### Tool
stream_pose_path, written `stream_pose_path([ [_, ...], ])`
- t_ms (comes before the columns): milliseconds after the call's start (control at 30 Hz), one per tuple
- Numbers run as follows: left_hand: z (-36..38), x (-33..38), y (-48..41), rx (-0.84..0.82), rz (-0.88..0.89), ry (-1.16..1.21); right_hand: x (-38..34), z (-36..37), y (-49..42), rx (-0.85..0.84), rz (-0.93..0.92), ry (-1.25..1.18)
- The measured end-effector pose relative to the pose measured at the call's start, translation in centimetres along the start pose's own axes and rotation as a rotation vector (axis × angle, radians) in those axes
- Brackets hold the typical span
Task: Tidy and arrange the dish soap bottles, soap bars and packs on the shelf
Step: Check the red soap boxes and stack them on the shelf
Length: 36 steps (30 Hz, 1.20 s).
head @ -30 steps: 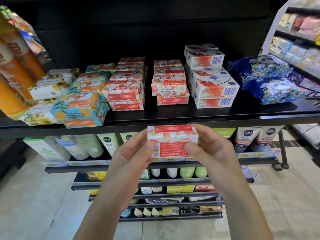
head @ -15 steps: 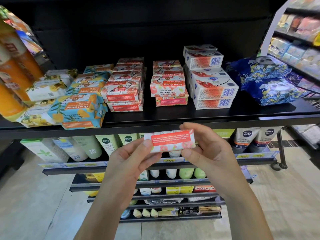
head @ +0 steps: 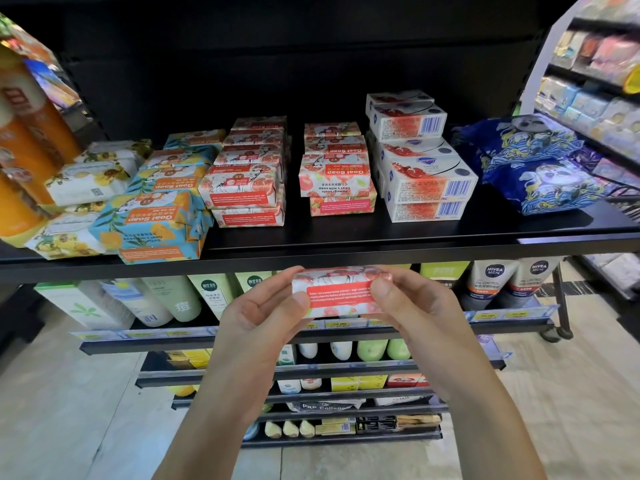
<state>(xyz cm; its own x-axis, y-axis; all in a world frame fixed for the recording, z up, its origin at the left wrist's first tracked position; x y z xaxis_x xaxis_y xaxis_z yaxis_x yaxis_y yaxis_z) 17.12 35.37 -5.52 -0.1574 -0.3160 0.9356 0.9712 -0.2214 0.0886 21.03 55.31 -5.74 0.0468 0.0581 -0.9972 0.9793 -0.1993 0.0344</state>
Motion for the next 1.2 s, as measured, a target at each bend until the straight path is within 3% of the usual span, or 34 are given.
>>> stream_pose_path([
  [467, 0.8, 0.7, -1.0, -0.023, -0.021, 0.105, 0.0, -0.6, -1.3, -0.055, -0.148, -0.134],
  [600, 1.2, 0.7, -1.3, 0.049, -0.003, 0.127, 0.2, -0.9, -1.7, -0.124, -0.183, -0.131],
  [700, 1.4, 0.7, -1.5, 0.084, 0.038, 0.121, -0.2, -0.8, -1.9, -0.123, -0.234, 0.057],
  [900, 1.9, 1.3, -1.9, 0.108, 0.105, 0.145, -1.8, -0.1, -2.8, 0.071, -0.386, 0.589],
  [1033, 1.7, 1.9, -2.3, 0.109, 0.127, 0.073, -2.2, 0.3, -3.6, 0.135, -0.423, 0.686],
  [1200, 0.3, 2.7, -2.9, 0.145, 0.288, -0.321, -2.4, 0.8, -4.9, 0.18, -0.366, 0.683],
])
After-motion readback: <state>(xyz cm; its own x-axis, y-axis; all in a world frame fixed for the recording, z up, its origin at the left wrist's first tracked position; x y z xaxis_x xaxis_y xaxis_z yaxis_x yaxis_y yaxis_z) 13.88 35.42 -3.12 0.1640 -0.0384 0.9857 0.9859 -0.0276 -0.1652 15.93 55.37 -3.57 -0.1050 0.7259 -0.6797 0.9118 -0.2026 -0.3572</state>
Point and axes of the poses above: each hand's wrist, its own y-axis away from the middle knuckle, its own z-axis out of the palm, x = y × z, the point moved 2 cm from there along -y, towards the middle knuckle, and after that the axes turned 10 degrees about y, right-handed, at the moved point
